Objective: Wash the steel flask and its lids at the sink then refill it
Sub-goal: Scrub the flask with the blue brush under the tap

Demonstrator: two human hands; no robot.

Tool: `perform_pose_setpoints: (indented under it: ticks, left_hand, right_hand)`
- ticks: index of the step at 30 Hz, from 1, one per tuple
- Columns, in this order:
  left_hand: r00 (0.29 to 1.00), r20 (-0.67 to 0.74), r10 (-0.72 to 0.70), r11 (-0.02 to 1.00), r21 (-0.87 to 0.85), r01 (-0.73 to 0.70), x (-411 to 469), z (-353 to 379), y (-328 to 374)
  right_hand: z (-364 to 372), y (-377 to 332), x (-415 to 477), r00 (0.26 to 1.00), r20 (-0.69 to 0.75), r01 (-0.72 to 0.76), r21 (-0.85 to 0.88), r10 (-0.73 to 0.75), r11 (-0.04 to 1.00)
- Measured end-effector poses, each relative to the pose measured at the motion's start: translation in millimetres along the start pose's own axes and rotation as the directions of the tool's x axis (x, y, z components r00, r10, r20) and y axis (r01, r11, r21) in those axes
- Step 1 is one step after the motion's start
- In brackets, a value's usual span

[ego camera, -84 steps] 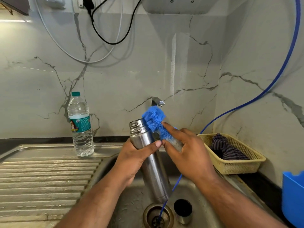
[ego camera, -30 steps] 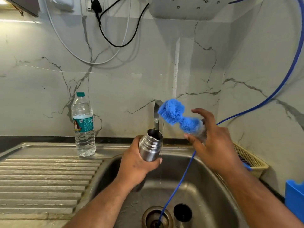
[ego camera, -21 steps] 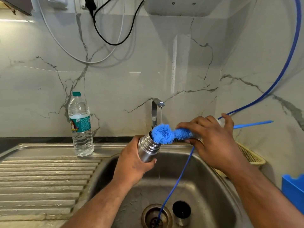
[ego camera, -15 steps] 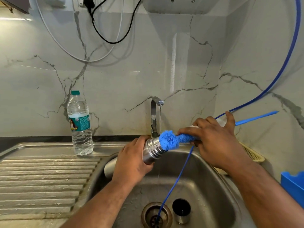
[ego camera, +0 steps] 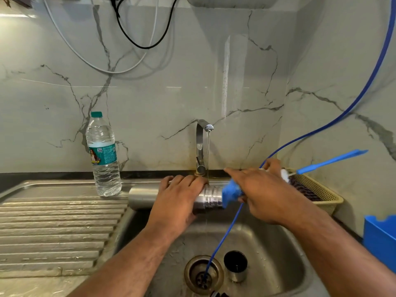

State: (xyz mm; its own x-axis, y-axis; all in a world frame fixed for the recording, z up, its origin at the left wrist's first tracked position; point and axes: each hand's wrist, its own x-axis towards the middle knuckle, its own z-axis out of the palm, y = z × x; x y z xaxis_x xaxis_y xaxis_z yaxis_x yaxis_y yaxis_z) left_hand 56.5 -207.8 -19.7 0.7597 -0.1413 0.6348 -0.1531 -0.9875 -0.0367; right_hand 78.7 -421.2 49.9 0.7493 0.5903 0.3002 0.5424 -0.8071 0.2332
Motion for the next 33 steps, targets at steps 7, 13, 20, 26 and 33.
perform_pose_setpoints:
  ticks: [7, 13, 20, 26, 33]
  left_hand:
    - [0.999, -0.011, -0.039, 0.999, 0.002, 0.039, 3.8, -7.0, -3.6]
    - [0.989, 0.004, -0.15, 0.986, -0.075, 0.15, 1.4, -15.4, -28.2]
    - [0.987, 0.031, -0.158, 0.98, -0.117, 0.161, 0.1, -12.1, -28.7]
    - [0.99, -0.028, -0.14, 0.988, -0.069, 0.138, -0.7, -9.8, -27.1]
    - [0.996, -0.058, 0.061, 0.998, -0.011, -0.062, 7.6, -8.5, 0.0]
  right_hand:
    - [6.1, -7.1, 2.5, 0.997, -0.08, 0.025, 0.109, -0.016, 0.994]
    - [-4.0, 36.2, -3.2, 0.936, -0.304, -0.169, 0.049, 0.176, 0.984]
    - [-4.0, 37.2, 4.3, 0.922, -0.378, 0.099, 0.016, -0.086, 0.995]
    - [-6.2, 13.9, -0.6, 0.993, -0.117, 0.018, 0.029, -0.014, 0.999]
    - [9.6, -7.2, 8.0, 0.999, 0.013, 0.035, 0.296, -0.041, 0.955]
